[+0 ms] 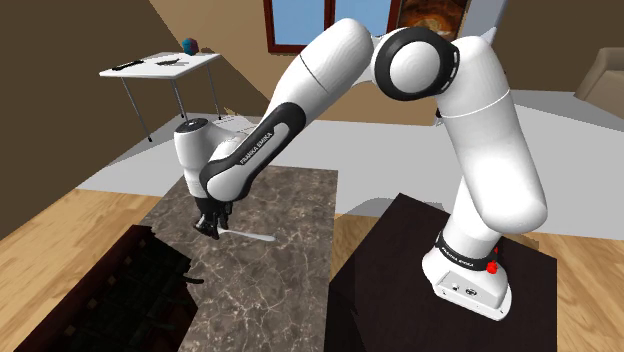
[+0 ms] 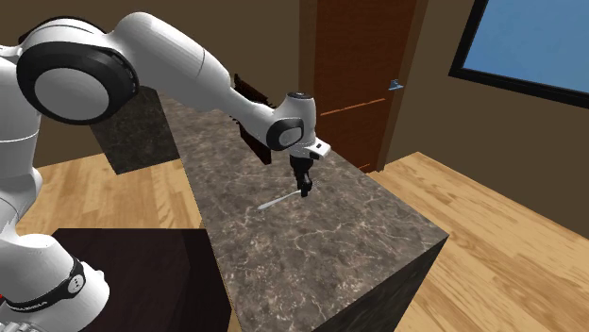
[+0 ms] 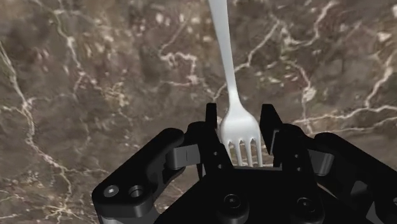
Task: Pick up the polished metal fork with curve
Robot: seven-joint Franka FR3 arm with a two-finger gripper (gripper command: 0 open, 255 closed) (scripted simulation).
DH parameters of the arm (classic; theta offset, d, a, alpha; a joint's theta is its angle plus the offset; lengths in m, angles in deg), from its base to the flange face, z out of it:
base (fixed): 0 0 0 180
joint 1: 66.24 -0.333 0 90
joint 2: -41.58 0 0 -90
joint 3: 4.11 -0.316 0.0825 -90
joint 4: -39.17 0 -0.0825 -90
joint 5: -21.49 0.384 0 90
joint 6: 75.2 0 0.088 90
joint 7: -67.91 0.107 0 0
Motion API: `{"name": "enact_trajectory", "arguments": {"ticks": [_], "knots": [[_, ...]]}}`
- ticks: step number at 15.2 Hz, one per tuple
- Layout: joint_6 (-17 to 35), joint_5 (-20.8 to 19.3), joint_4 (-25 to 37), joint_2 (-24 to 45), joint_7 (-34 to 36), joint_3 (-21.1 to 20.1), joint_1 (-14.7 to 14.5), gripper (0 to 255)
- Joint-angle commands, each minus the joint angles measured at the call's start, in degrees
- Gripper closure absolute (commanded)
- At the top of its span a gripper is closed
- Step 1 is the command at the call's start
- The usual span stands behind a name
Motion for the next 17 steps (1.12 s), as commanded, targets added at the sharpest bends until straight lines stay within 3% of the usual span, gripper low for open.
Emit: {"name": "enact_trajectory", "arguments": {"ticks": [1, 7, 17], "knots": [[0.2, 0.0, -0.1, 0.2, 0.0, -0.1, -0.1, 255], [0.1, 0.0, 0.0, 0.2, 0.0, -0.1, -0.1, 255], [-5.4, 1.7, 0.9, -4.5, -1.0, -1.2, 0.7, 255]]}}
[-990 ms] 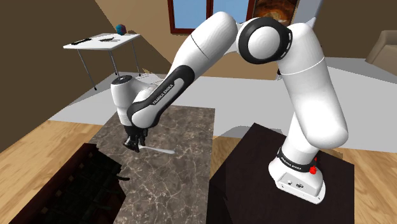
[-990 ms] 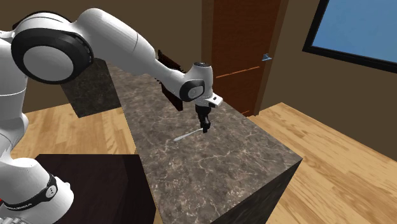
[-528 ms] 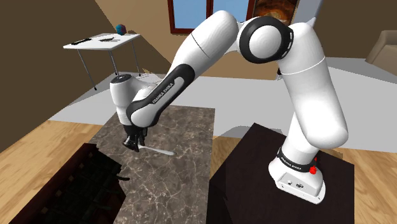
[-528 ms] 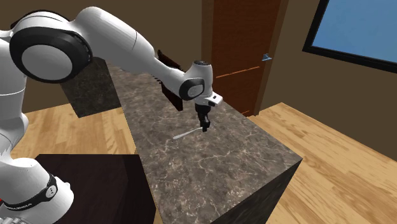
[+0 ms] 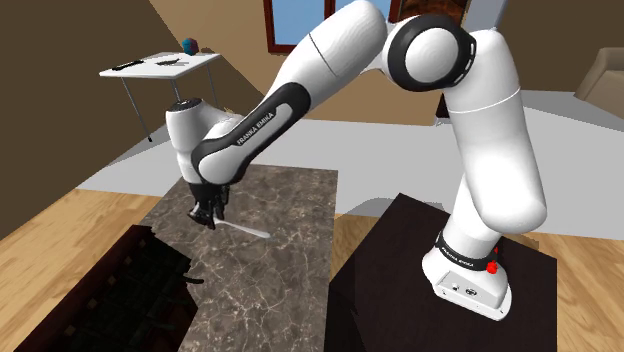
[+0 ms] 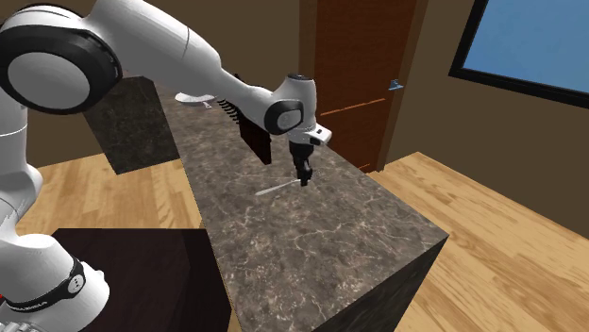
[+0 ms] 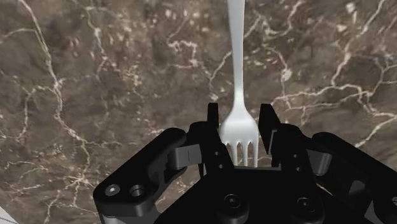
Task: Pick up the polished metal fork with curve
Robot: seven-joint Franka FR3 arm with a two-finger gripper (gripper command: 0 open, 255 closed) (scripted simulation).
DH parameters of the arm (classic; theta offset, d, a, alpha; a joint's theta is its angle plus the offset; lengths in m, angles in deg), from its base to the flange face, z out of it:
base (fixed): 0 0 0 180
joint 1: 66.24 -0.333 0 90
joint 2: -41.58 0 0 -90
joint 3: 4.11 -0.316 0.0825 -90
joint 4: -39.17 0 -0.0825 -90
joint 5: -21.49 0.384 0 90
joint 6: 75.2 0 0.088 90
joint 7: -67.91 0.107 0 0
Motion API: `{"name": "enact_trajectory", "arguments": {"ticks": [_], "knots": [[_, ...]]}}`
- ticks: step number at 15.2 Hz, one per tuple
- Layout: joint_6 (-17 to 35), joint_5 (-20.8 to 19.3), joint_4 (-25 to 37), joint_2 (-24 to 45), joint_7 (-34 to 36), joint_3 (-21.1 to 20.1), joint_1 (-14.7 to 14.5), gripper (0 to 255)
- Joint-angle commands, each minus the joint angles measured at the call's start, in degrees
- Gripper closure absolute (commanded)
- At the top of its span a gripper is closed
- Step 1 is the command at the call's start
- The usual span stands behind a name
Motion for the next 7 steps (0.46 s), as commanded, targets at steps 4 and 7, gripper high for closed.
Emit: {"name": "enact_trajectory", "arguments": {"ticks": [4, 7], "knots": [[-2.8, 0.8, 0.8, -2.0, -0.5, -0.5, 0.3, 255], [-3.5, 0.9, 1.1, -2.5, -0.6, -0.6, 0.4, 255]]}}
